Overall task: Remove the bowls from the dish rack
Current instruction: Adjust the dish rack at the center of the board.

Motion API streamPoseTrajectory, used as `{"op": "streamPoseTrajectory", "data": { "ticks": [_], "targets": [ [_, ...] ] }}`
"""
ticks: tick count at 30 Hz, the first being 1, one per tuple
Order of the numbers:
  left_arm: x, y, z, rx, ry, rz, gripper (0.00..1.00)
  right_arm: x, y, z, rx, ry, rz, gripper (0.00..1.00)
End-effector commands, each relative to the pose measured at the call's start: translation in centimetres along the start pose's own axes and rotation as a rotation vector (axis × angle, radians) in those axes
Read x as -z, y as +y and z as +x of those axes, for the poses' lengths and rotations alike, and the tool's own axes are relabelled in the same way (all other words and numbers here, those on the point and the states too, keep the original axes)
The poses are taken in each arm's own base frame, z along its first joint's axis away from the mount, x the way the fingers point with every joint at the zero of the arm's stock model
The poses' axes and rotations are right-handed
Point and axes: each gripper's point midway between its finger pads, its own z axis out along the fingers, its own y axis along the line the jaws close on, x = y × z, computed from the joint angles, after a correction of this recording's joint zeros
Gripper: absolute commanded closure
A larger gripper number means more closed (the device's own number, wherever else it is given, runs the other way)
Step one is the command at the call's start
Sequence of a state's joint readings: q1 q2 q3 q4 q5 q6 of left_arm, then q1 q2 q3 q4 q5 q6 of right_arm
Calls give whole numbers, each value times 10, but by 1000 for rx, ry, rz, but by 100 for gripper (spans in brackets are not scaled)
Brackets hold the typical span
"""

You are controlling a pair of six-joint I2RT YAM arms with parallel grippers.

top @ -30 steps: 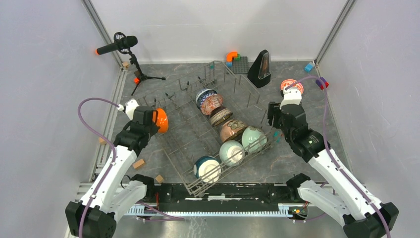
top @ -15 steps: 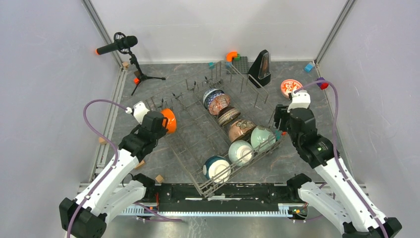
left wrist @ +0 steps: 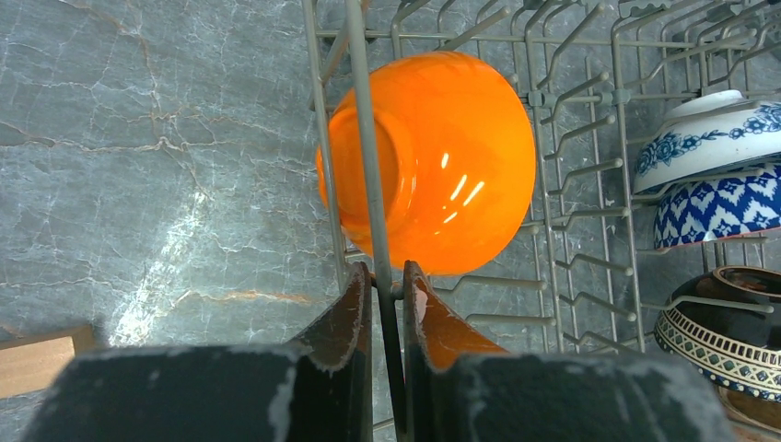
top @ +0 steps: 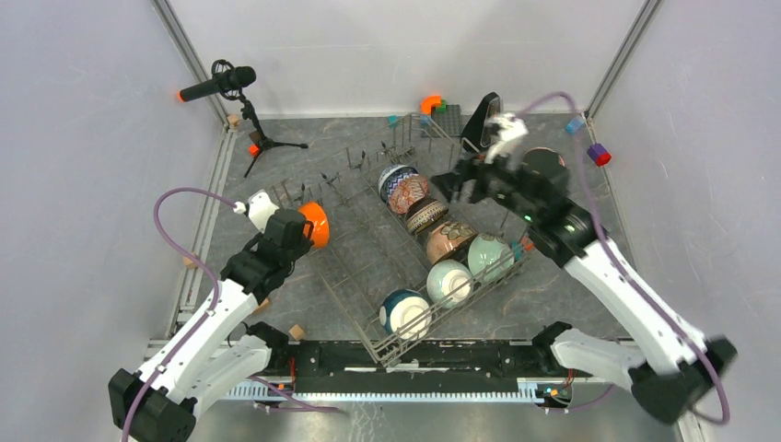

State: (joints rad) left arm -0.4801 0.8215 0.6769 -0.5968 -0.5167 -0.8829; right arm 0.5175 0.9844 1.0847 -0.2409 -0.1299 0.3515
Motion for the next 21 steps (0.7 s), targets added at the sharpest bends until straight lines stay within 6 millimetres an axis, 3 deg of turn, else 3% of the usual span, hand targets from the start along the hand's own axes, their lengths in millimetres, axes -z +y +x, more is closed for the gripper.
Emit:
{"op": "streamPoseTrajectory", "data": {
  "ticks": [1,7,13,21],
  "targets": [
    [27,-43,48,20,247,243,98,-43,79,3,32,50,-233,17],
    [31,-33,46,7,236,223,98,-97,117,28,-38,107,-355,19],
    [34,-24,41,-16,215,196,98,-149,158,73,-137,233,-506,24],
    [36,-19,41,-37,216,180,98,-200,181,128,-190,368,-567,25]
  ]
}}
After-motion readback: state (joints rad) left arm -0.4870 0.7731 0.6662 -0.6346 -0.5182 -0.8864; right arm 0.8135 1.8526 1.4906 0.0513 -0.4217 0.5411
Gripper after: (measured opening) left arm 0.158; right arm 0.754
